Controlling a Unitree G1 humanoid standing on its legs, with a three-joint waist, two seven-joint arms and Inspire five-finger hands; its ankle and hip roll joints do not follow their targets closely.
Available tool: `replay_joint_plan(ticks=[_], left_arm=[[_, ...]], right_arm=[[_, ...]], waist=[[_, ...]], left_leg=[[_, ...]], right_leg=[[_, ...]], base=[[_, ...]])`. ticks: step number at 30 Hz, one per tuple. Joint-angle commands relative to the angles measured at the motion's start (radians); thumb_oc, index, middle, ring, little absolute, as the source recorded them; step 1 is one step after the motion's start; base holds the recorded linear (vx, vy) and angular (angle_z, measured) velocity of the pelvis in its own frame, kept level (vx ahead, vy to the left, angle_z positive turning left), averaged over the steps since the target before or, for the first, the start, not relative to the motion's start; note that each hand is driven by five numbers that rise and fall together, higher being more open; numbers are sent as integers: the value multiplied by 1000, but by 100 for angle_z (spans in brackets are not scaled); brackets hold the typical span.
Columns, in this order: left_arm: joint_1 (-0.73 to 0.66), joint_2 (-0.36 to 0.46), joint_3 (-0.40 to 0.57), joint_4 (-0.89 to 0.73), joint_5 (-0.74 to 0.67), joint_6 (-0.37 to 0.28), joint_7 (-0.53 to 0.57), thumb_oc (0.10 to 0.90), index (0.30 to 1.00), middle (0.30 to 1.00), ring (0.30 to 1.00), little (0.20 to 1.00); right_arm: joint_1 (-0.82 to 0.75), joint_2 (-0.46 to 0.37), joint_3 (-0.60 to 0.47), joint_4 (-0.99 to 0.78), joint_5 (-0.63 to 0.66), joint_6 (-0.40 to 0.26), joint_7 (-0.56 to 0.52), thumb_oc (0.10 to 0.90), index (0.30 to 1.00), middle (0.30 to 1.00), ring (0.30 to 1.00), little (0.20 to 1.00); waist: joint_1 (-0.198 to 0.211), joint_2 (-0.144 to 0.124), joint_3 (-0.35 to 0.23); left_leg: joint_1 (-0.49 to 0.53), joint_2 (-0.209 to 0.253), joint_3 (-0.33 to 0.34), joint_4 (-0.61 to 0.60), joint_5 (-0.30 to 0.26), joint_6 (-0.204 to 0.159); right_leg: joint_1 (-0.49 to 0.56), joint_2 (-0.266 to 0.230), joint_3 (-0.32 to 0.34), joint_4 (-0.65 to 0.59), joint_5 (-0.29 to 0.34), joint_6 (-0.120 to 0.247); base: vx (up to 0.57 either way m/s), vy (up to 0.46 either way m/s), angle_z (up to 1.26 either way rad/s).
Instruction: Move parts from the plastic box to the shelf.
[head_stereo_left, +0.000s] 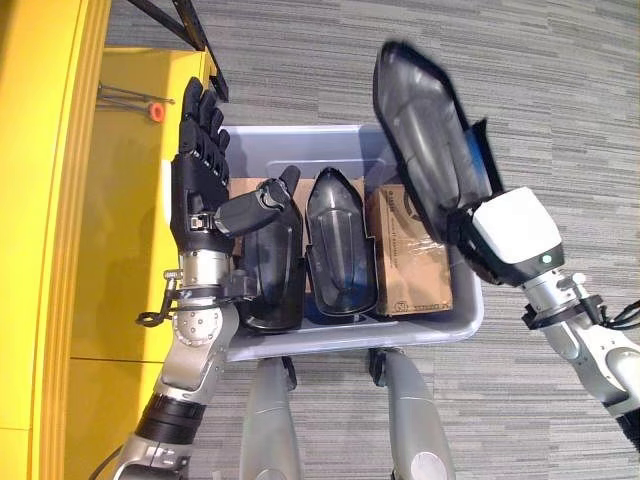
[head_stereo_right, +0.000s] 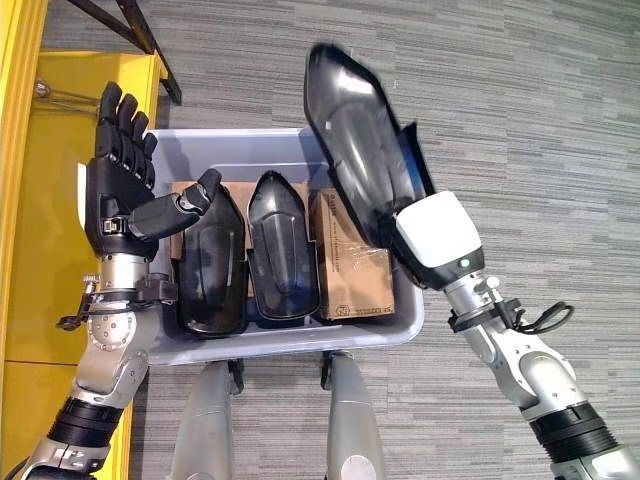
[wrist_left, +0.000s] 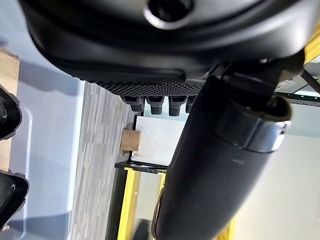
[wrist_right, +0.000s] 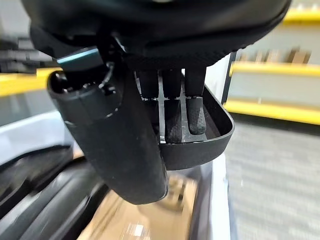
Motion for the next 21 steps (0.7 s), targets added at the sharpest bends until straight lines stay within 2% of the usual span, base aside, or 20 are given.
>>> replay_joint_plan(ticks=[1, 9, 21], left_arm=[[-44, 5, 4, -71, 36, -89, -33, 900, 1000, 1000, 1000, 1000], [-3, 7, 7, -59, 28, -90, -56, 900, 1000, 1000, 1000, 1000], [52, -23, 11, -14, 12, -96, -77, 900, 1000, 1000, 1000, 1000]], right_arm=[[-126, -54, -69, -103, 45, -23, -102, 400, 300, 300, 300, 300], [-173, -30, -61, -145, 69, -39, -112, 400, 300, 300, 300, 300], [-226, 50, -6, -102, 117, -31, -112, 400, 300, 300, 300, 300]], waist=[[4, 3, -107], [1, 16, -149], [5, 56, -242]], left_leg=[[104, 78, -32, -47, -37, -47], [251, 94, -8, -238, 49, -55], [469, 84, 62, -508, 158, -76]], right_leg=[[149, -2, -4, -97, 56, 24], [245, 14, -13, -222, 88, 29], [410, 9, -13, -453, 163, 47]], base=[[63, -48, 3], [67, -31, 2], [81, 3, -5]])
